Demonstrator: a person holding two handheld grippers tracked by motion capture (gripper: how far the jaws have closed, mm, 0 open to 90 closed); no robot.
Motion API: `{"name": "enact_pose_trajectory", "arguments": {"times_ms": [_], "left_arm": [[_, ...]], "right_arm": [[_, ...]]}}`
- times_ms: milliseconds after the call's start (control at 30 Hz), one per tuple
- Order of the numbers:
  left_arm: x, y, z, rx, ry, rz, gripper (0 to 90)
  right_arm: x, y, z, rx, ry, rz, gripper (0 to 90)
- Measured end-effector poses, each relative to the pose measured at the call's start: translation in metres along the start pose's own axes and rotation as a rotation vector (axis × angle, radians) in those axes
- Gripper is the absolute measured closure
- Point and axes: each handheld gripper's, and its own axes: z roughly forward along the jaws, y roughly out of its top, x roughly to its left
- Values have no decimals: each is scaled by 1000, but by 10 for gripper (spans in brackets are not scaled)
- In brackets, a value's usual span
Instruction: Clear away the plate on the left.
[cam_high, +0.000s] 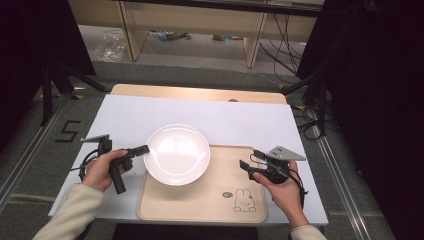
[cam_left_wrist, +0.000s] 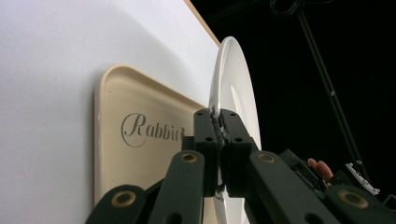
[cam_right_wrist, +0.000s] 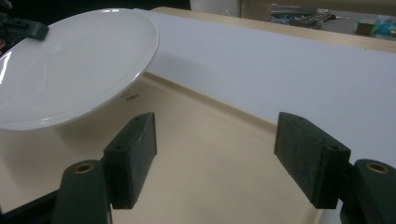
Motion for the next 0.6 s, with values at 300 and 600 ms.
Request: {"name": "enact_pose_trajectory", "arguments": {"times_ms": [300,600], "left_arm": [[-1,-3,5,11,-1,-3,864],[-2,-5,9,23,0,0,864]], "right_arm": [[0,0,0,0,0,0,307],[0,0,0,-3,-1,-4,306]]}}
